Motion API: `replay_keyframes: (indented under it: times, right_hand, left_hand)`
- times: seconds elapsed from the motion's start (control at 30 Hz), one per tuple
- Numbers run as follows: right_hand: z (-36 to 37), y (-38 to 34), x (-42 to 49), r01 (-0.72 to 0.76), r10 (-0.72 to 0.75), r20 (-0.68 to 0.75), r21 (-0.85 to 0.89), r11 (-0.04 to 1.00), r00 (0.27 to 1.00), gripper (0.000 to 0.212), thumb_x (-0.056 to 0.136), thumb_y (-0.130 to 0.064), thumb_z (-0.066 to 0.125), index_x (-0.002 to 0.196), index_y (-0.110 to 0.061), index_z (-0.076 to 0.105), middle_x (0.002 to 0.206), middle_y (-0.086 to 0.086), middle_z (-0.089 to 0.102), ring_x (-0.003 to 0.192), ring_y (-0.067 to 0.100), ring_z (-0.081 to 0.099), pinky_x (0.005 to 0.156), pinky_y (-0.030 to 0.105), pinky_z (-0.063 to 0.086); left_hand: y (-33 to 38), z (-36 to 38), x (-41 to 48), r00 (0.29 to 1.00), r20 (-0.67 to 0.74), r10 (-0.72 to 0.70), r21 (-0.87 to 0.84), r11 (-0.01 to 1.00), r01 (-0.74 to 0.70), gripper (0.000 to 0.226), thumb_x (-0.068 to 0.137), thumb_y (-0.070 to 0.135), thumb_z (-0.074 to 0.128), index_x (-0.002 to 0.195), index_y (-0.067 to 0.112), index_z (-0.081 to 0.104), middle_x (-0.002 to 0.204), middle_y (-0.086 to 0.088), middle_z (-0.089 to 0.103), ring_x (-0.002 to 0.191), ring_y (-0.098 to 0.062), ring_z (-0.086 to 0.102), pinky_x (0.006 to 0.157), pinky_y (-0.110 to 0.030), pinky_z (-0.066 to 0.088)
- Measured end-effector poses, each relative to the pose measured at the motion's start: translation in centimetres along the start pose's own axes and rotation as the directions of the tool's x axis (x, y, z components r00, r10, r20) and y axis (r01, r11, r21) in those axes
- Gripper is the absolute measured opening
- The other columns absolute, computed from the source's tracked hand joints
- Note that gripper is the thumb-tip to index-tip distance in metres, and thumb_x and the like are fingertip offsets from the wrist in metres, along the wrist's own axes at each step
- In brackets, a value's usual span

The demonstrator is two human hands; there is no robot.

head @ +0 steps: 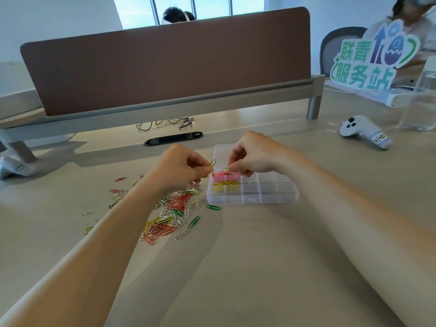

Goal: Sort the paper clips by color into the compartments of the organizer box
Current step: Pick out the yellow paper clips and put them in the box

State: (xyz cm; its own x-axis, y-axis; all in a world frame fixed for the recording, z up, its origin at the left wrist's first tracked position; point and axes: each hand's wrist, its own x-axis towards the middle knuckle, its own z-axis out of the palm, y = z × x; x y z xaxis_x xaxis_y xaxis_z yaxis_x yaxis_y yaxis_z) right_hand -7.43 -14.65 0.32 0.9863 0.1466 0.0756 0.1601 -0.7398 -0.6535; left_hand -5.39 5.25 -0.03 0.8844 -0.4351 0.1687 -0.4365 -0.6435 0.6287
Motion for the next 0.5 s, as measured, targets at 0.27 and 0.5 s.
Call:
replay_keyframes:
  times: [0.27,0.5]
  right_hand:
    - [0.2,0.6,0.4,-0.065,0.063,0.078,0.013,0.998,0.995,0.013,0.074,-0.003,0.077,0.085,-0.009,0.077,0.076,0.01,0.074,0.072,0.023,0.073,0.073,0.034,0.061]
    - [0.3,0.1,0.2,-0.043,0.045,0.06,-0.046,0.998,0.997,0.01,0.079,-0.008,0.075,0.081,-0.018,0.076,0.069,-0.001,0.073,0.061,0.007,0.068,0.054,0.021,0.049]
  left_hand:
    - [-0.2,2.1,1.5,0.997,0.039,0.073,0.144,0.987,-0.078,0.007,0.074,0.03,0.08,0.08,0.028,0.077,0.072,0.013,0.072,0.069,-0.002,0.065,0.067,-0.019,0.052]
    - [-0.2,2.2,1.3,0.995,0.022,0.097,0.143,0.985,-0.099,0.009,0.081,0.023,0.074,0.089,0.022,0.077,0.077,0.012,0.071,0.07,0.002,0.062,0.064,-0.009,0.046]
